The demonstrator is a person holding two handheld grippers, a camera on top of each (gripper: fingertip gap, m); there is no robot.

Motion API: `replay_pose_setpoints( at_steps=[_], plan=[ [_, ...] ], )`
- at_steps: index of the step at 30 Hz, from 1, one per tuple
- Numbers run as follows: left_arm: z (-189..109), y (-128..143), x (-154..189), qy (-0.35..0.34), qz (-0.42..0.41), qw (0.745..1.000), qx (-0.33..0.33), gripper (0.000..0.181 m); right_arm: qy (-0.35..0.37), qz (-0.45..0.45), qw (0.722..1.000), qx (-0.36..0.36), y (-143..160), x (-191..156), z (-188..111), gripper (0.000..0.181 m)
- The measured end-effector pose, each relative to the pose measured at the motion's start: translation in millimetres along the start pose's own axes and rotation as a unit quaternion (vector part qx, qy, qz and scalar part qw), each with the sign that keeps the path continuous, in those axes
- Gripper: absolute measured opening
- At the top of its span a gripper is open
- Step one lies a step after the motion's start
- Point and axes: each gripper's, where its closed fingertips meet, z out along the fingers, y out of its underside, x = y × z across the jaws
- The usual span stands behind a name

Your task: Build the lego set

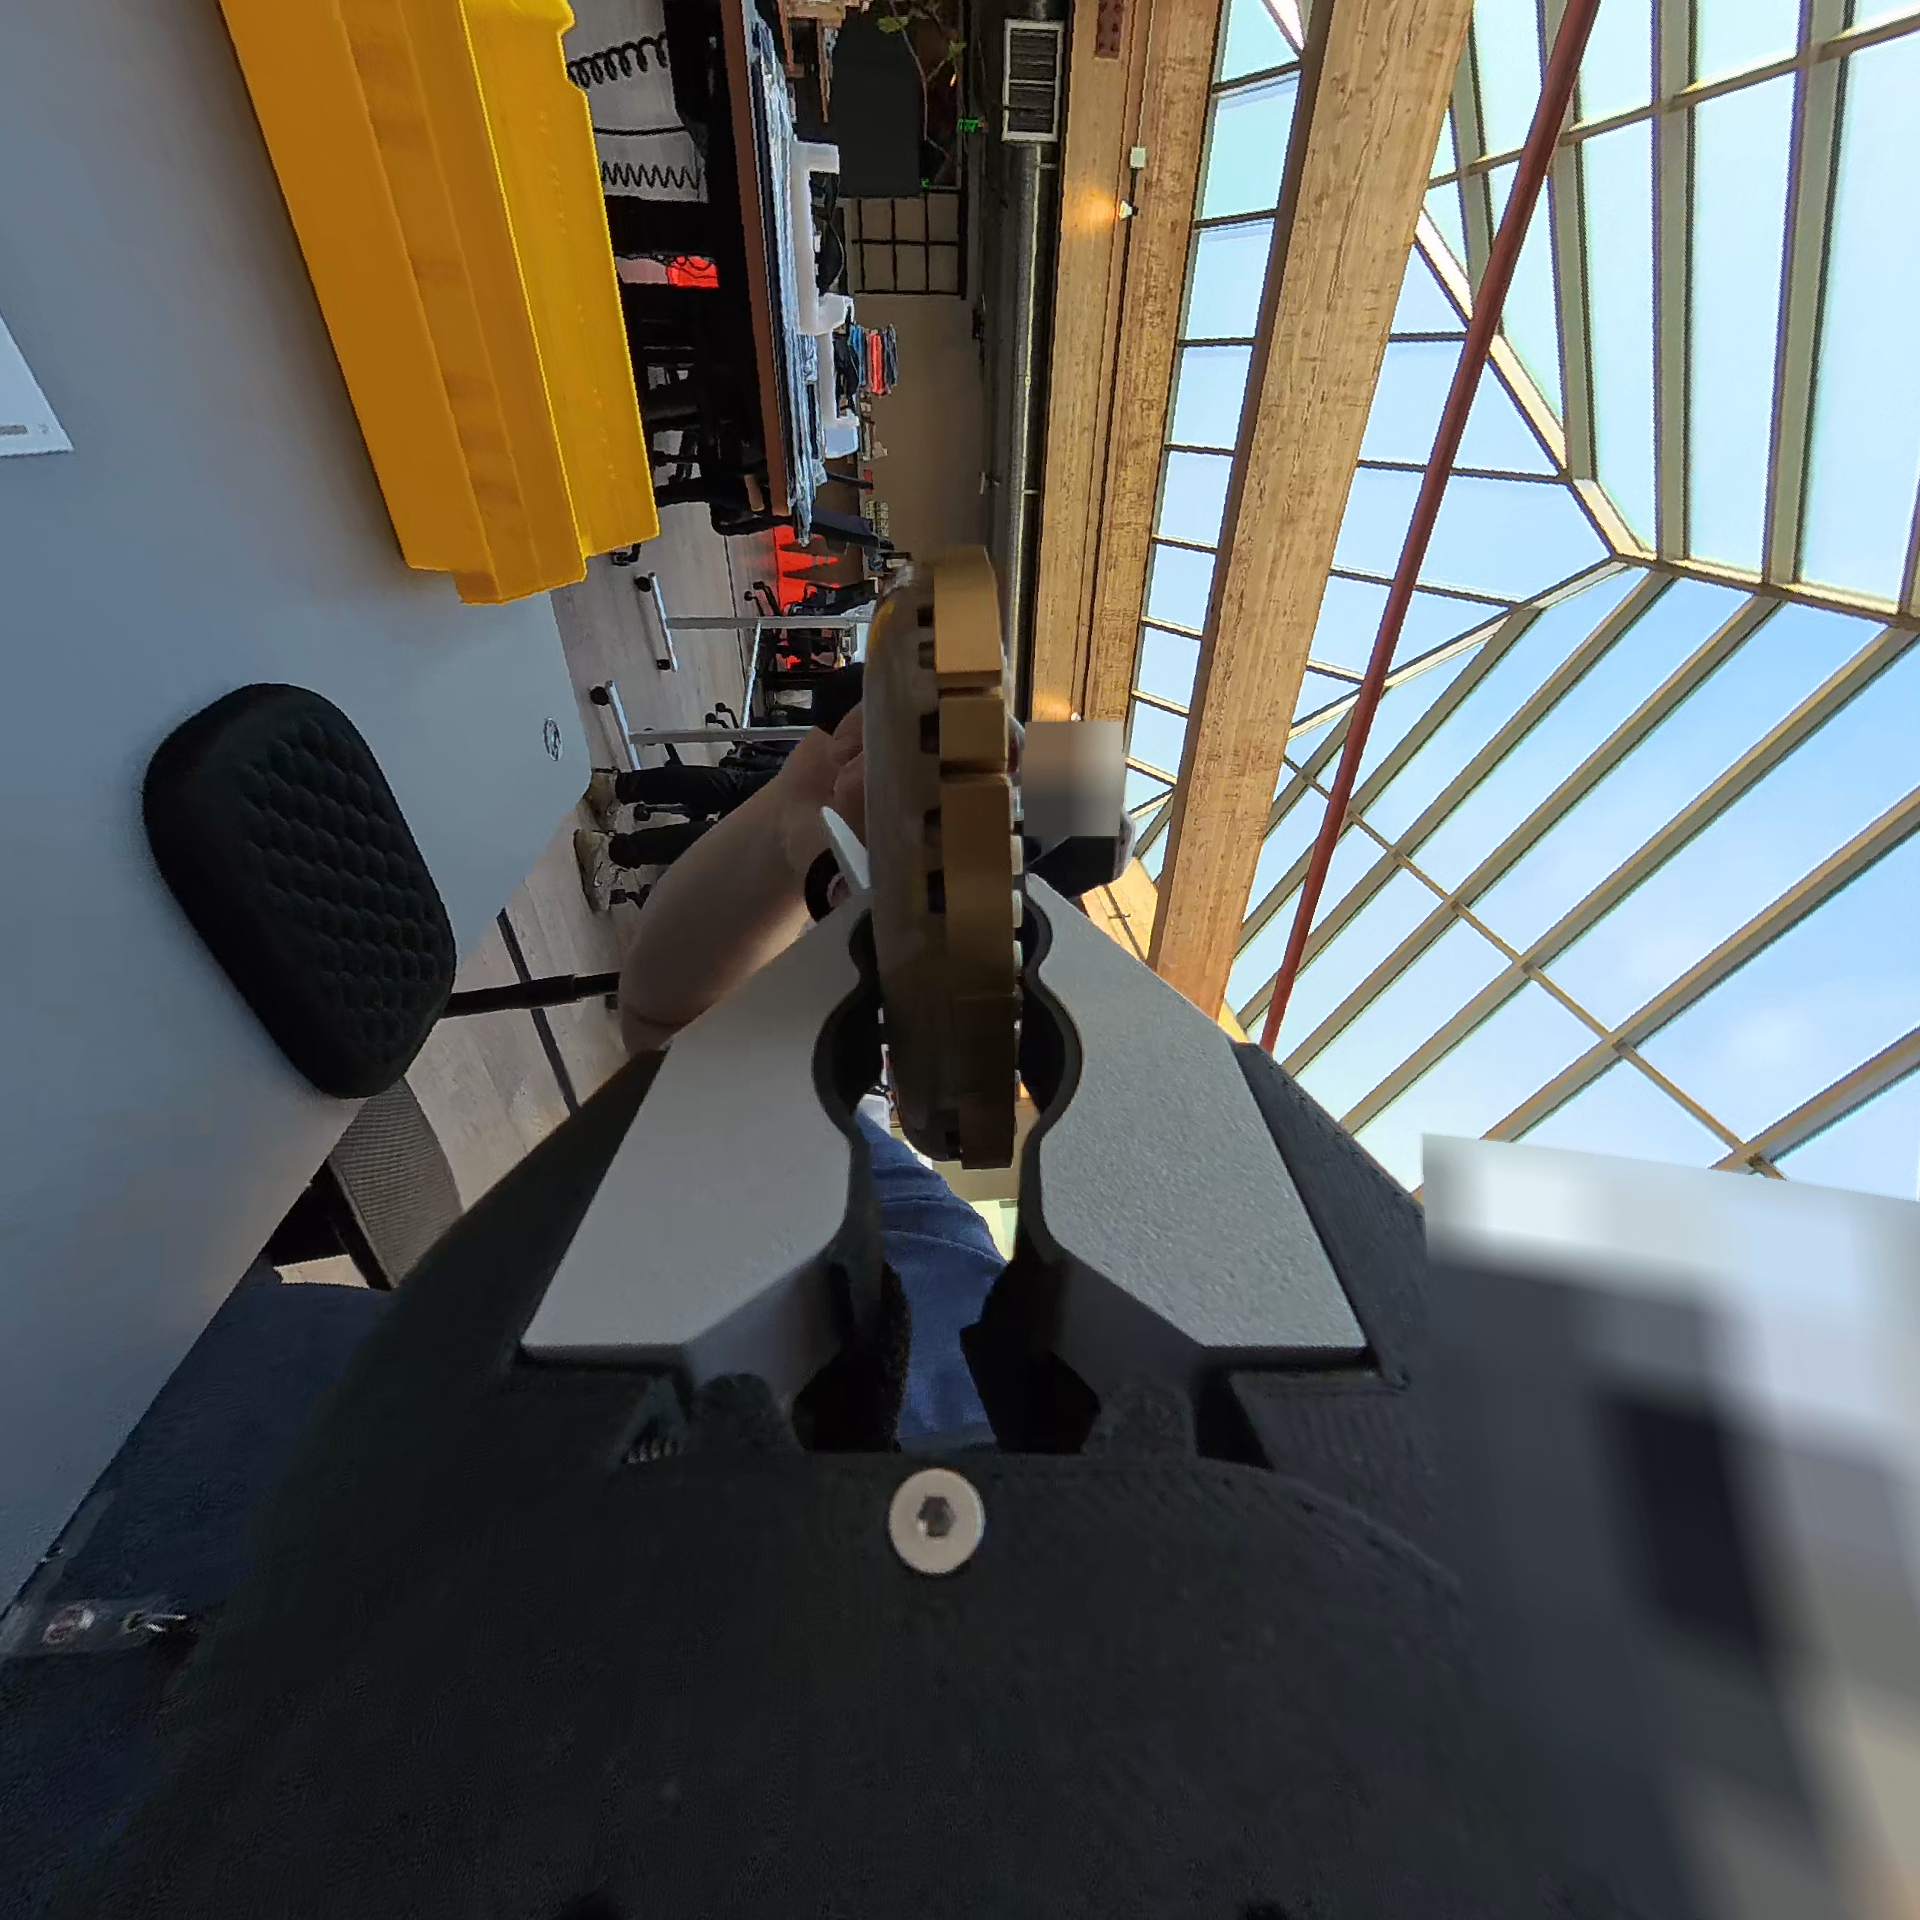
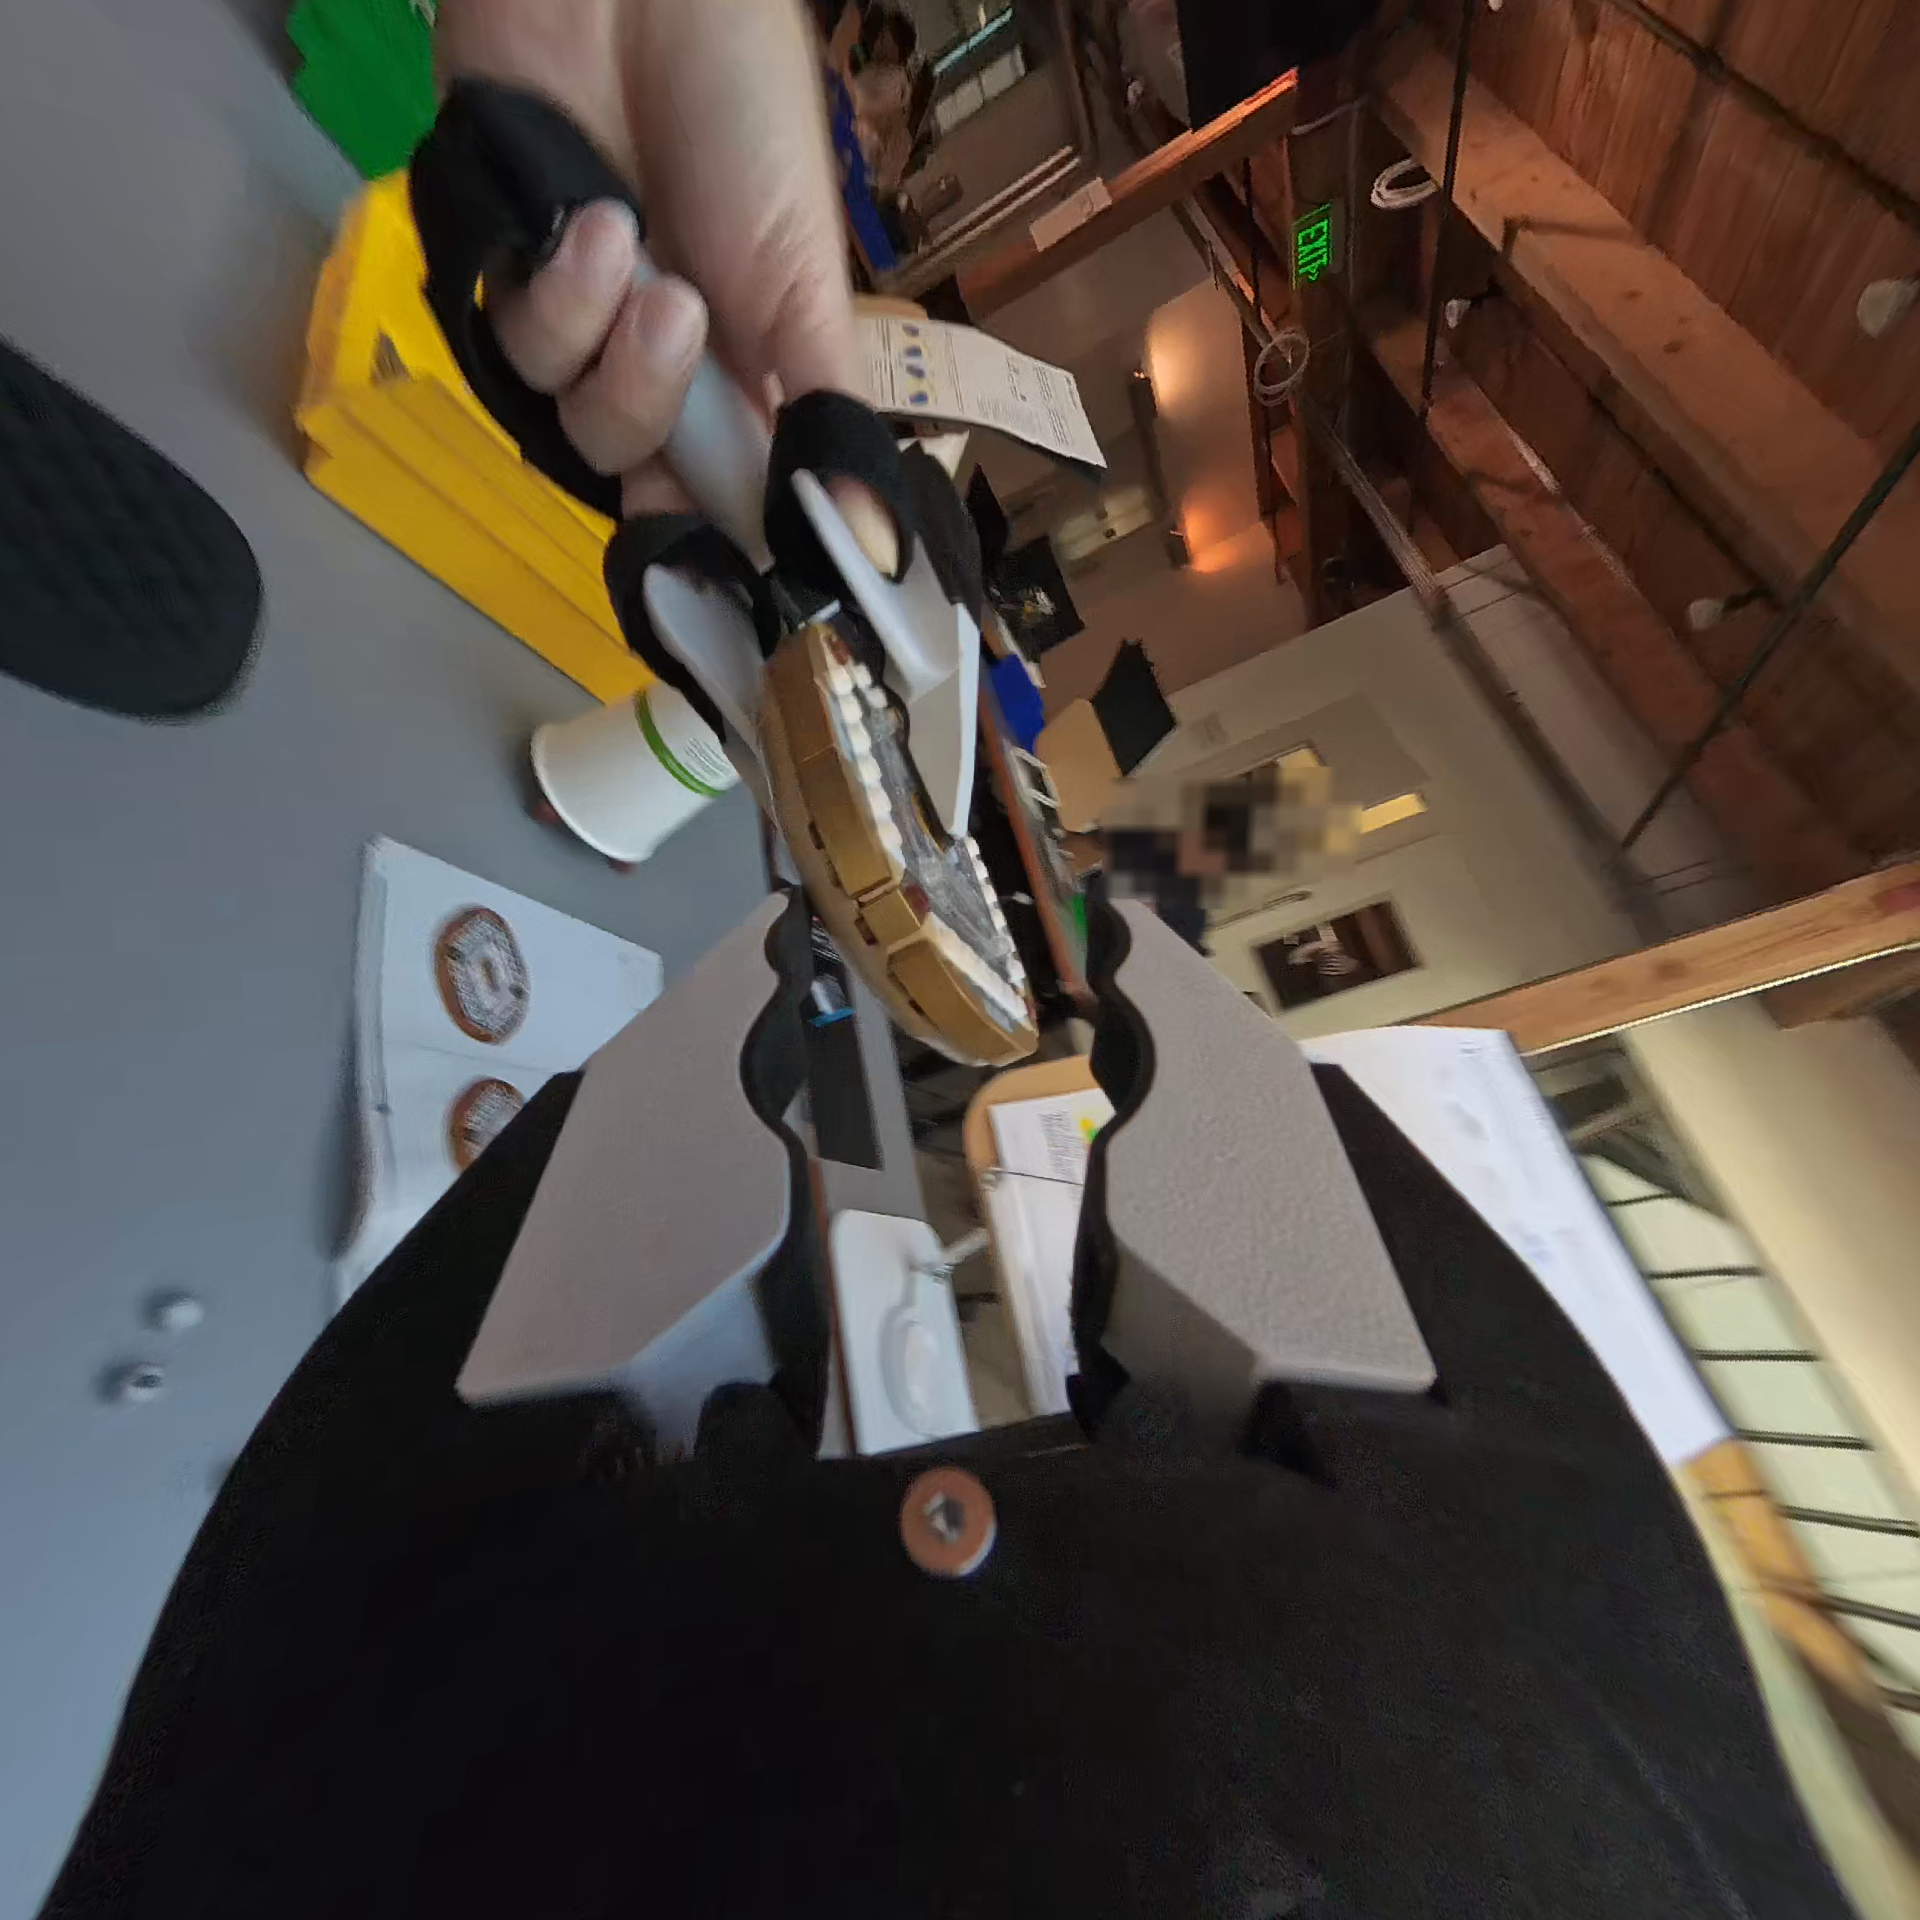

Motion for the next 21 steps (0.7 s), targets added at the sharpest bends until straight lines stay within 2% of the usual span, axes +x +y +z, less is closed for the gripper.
replay_pose_setpoints(
  at_steps=[2,4,5,6,8,9,10,11,12,14,18,21],
  plan=[
    [-4,-1,1,0.005,0.037,0.999,0.003,0.019,-0.042,0.173,0.984,0.028,1,4,-5,0.061],
    [-8,-5,-2,0.001,0.086,0.996,0.013,0.019,-0.104,0.368,0.921,0.069,-3,9,-10,0.074],
    [-10,-7,-4,0.000,0.109,0.994,0.020,0.020,-0.111,0.462,0.877,0.070,4,17,-10,0.074],
    [-11,-9,-5,0.000,0.131,0.991,0.028,0.020,-0.118,0.559,0.819,0.049,18,20,-7,0.071],
    [-12,-10,-8,0.009,0.166,0.985,0.043,0.019,-0.205,0.701,0.682,0.045,20,3,-4,0.062],
    [-12,-10,-10,0.013,0.185,0.982,0.047,0.020,-0.239,0.742,0.624,0.053,18,-5,-1,0.055],
    [-11,-11,-13,0.013,0.206,0.977,0.055,0.020,-0.254,0.768,0.584,0.057,19,-12,3,0.053],
    [-11,-12,-17,0.010,0.224,0.972,0.062,0.020,-0.259,0.785,0.560,0.057,22,-20,7,0.049],
    [-11,-13,-20,0.008,0.240,0.968,0.070,0.019,-0.256,0.793,0.549,0.060,25,-24,11,0.042],
    [-12,-15,-26,0.004,0.264,0.961,0.083,0.019,-0.251,0.799,0.544,0.056,30,-31,17,0.034],
    [-14,-17,-35,-0.024,0.302,0.948,0.096,0.019,-0.237,0.790,0.565,0.024,41,-41,23,0.030],
    [-15,-18,-38,-0.053,0.337,0.935,0.100,0.020,-0.233,0.796,0.559,0.009,47,-45,27,0.029]
  ],
)
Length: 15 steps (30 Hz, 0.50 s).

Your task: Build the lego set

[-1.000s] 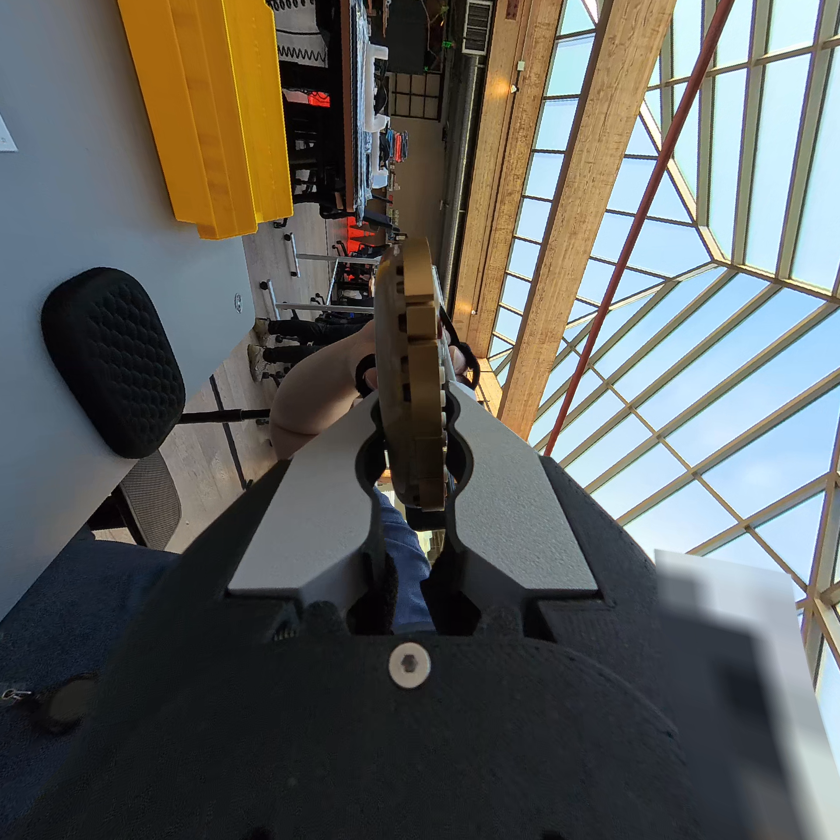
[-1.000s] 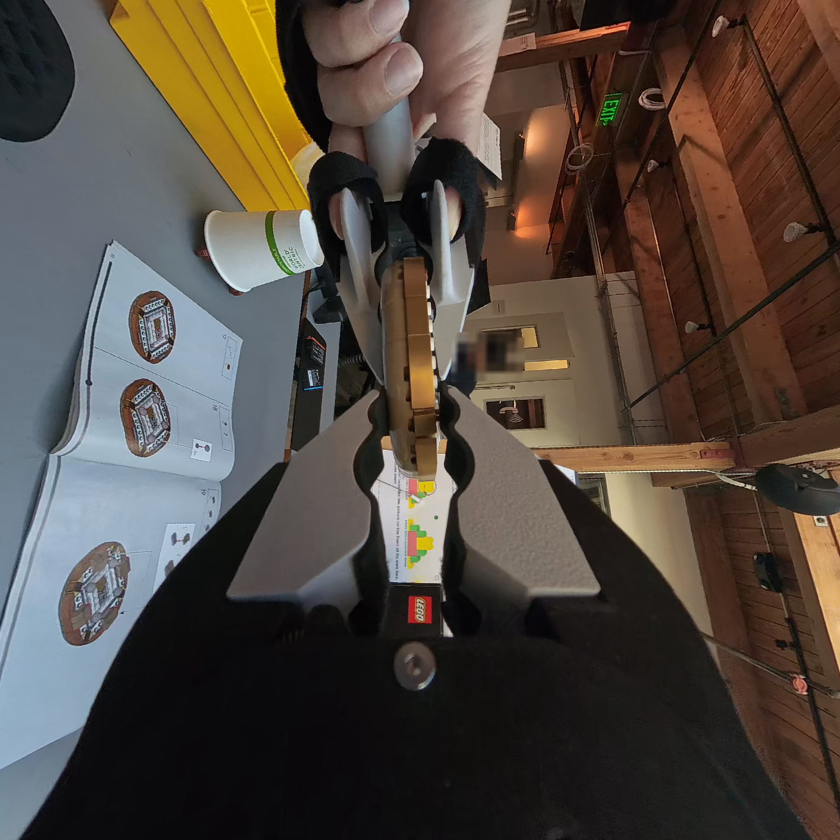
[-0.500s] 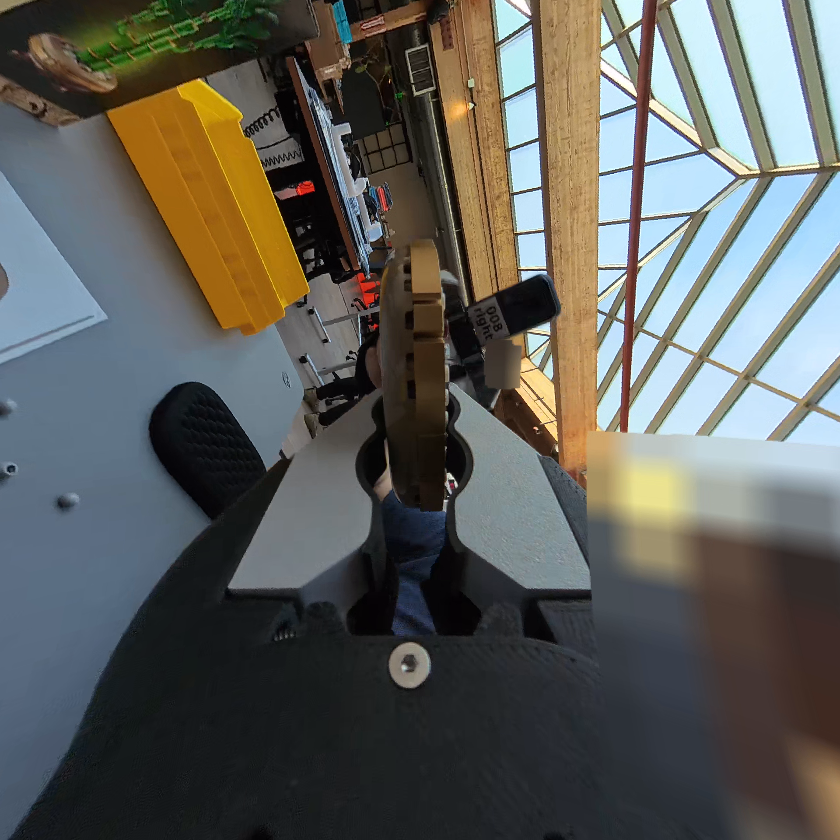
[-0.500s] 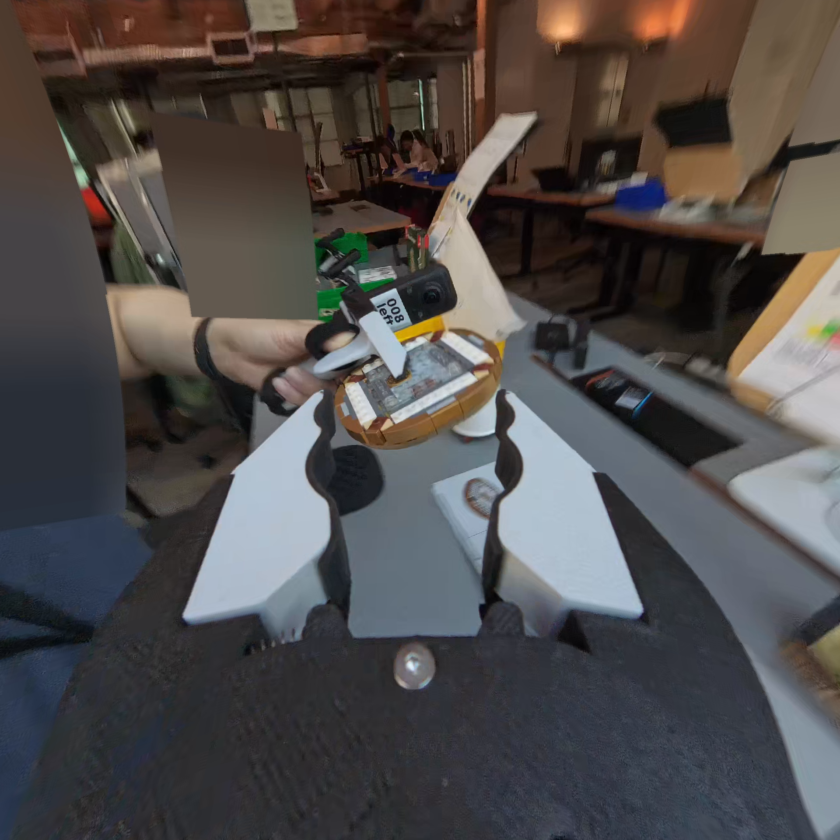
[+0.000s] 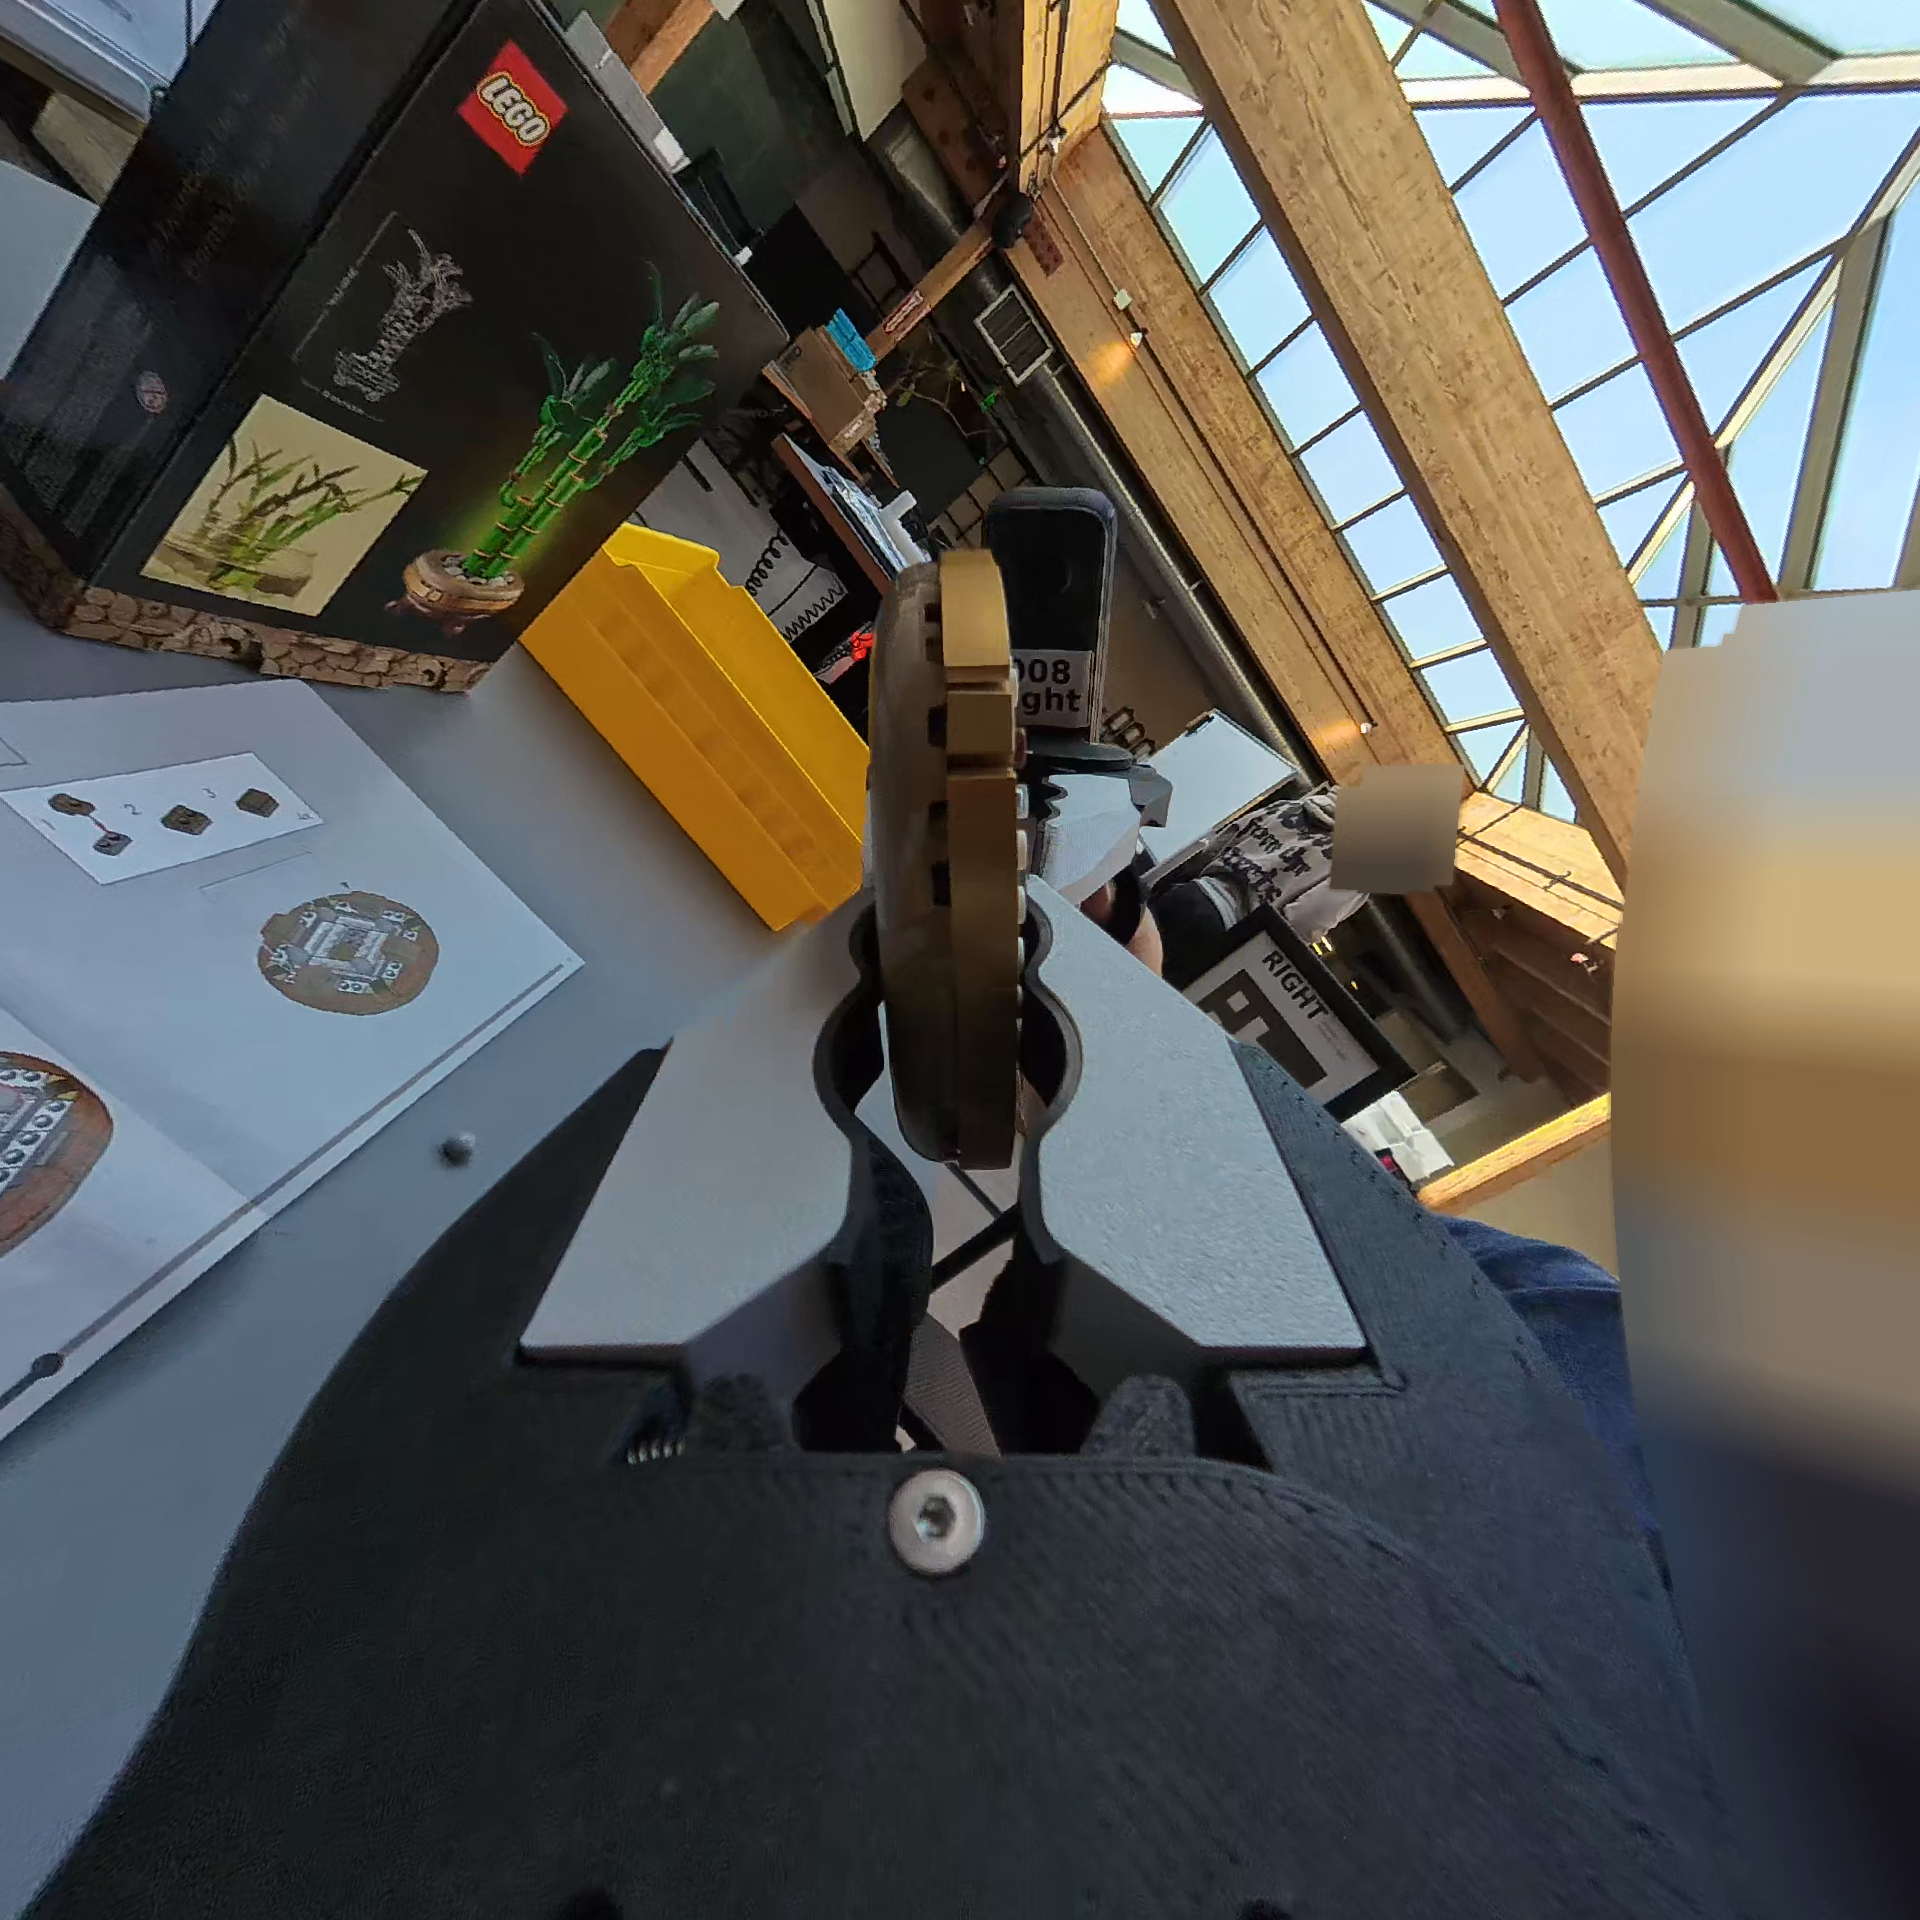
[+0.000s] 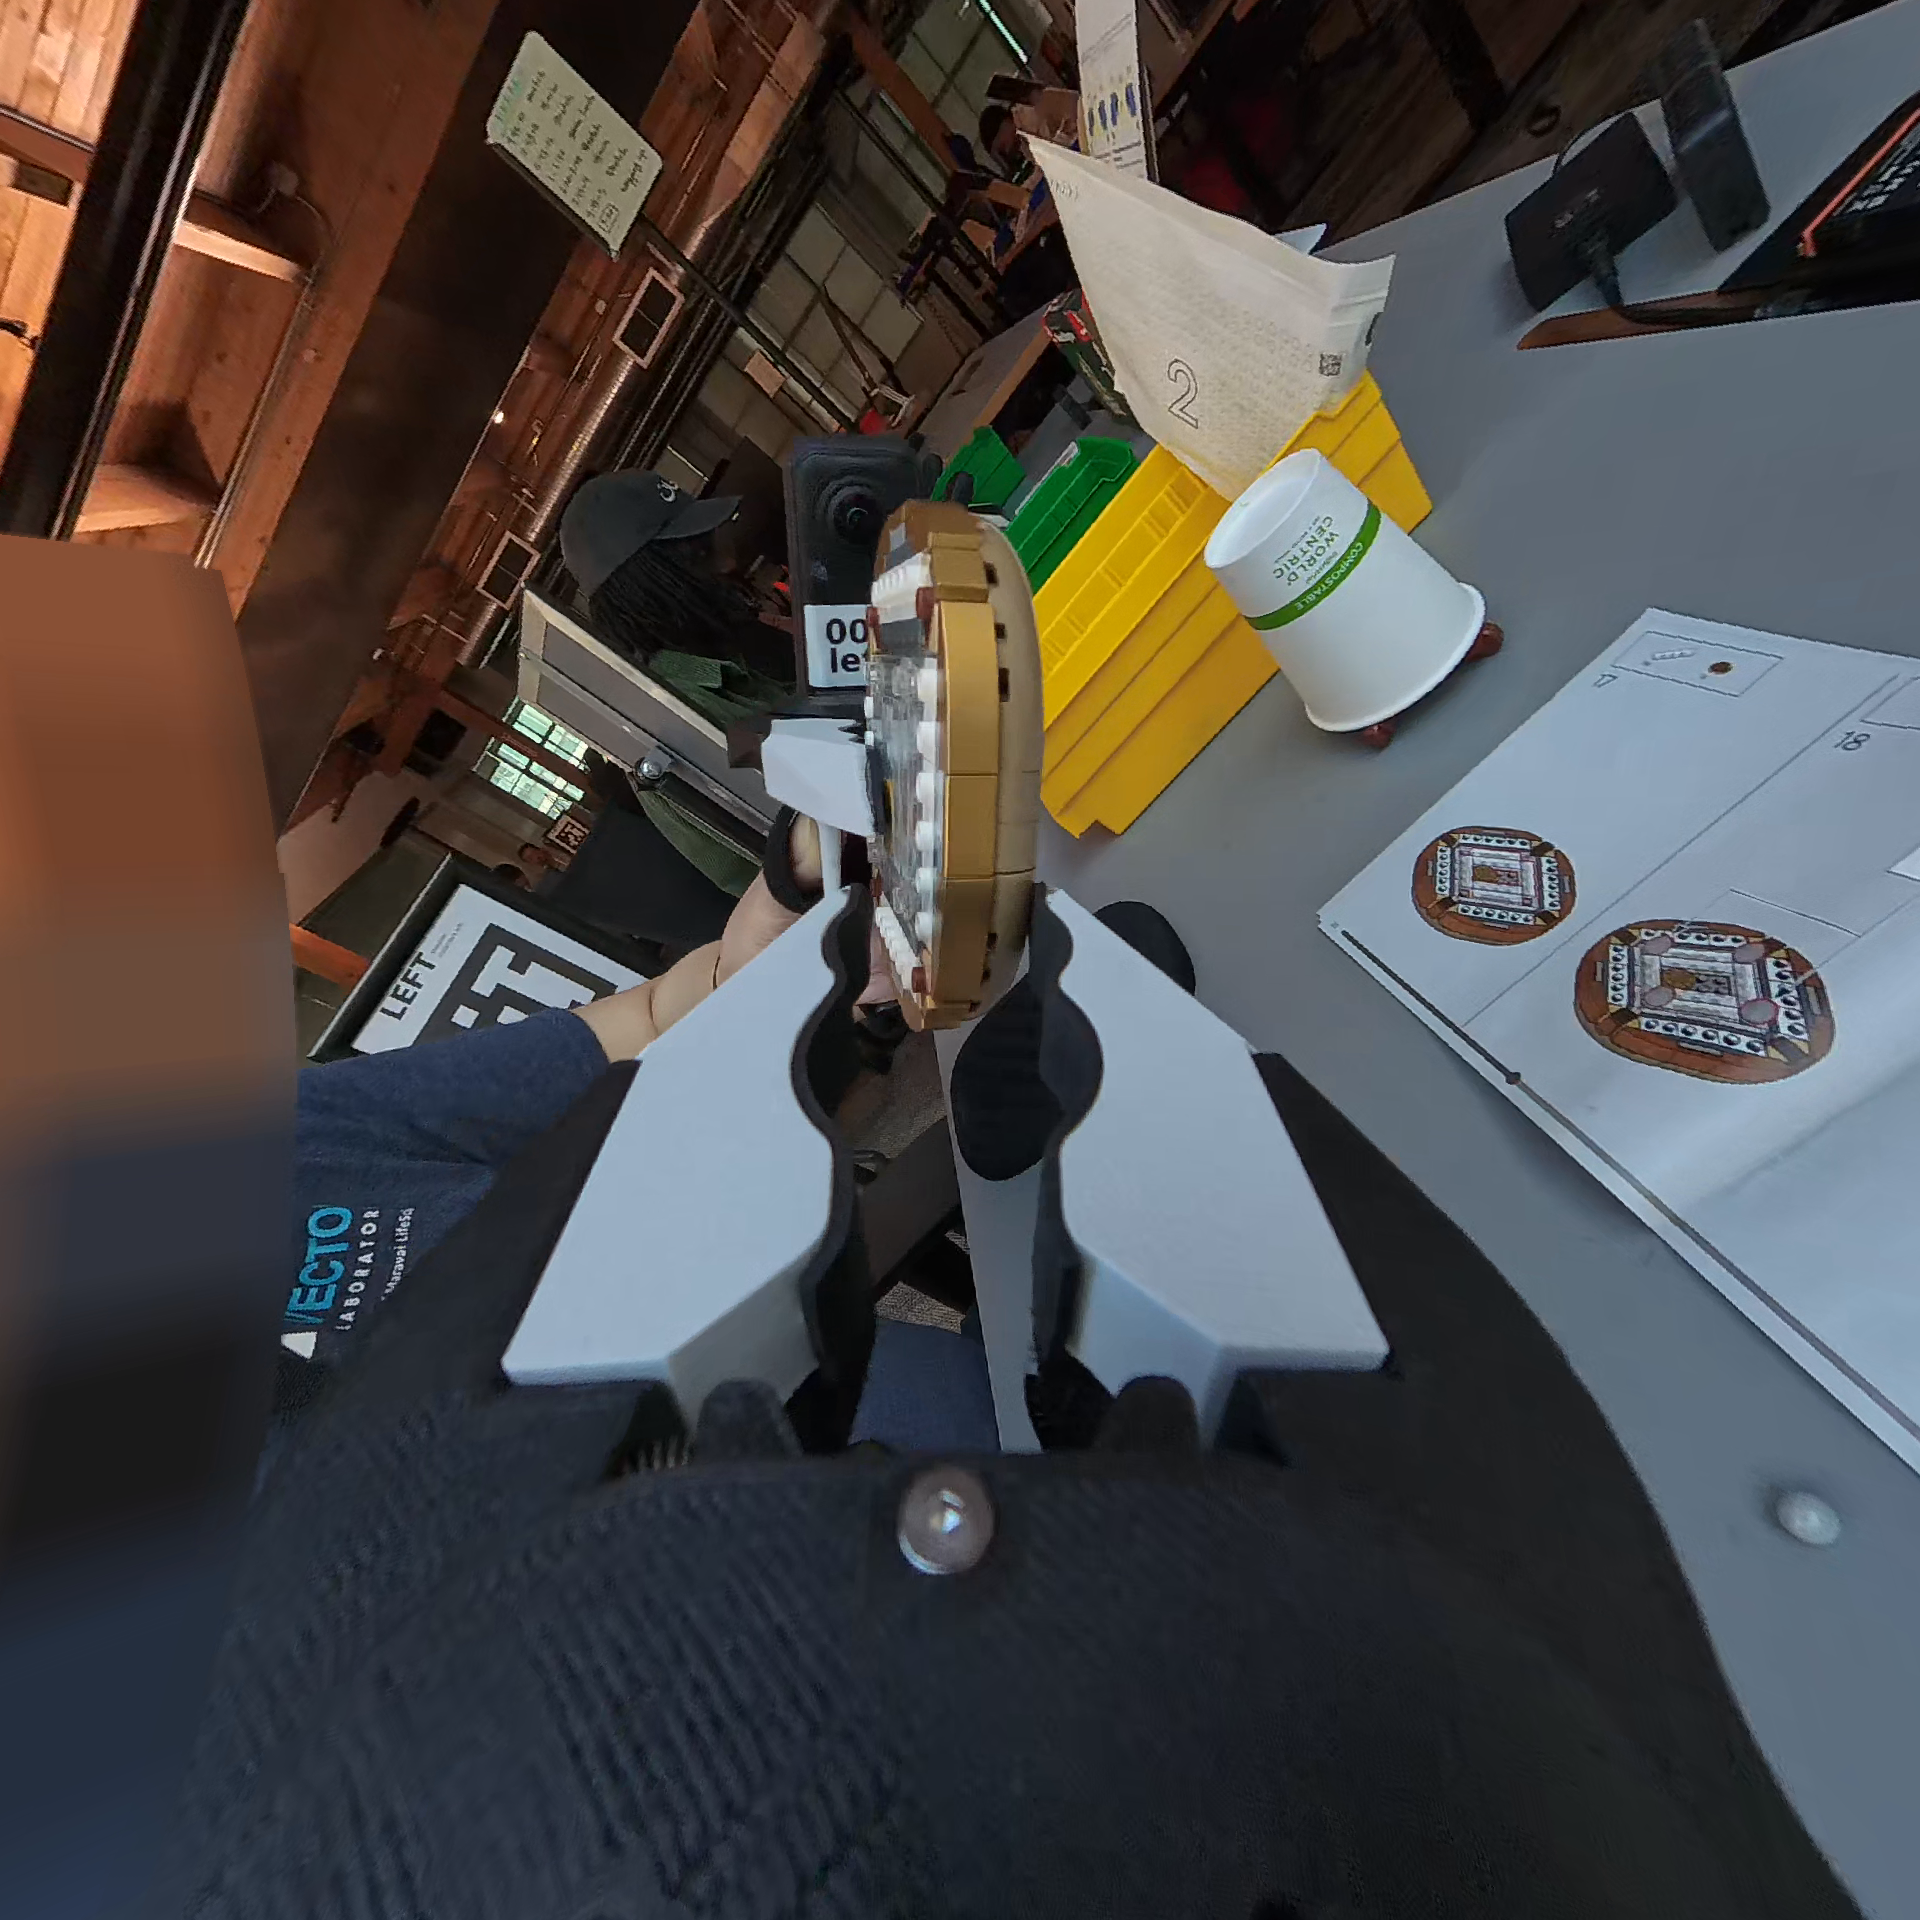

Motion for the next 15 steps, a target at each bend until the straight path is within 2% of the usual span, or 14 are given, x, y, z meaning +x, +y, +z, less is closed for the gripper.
replay_pose_setpoints(
  at_steps=[2,15],
  plan=[
    [0,-1,1,-0.005,0.015,1.000,0.001,0.019,0.000,0.006,1.000,-0.004,1,2,1,0.024],
    [1,3,-6,-0.006,0.012,1.000,0.003,0.020,0.011,0.001,1.000,-0.013,5,11,1,0.026]
  ],
)
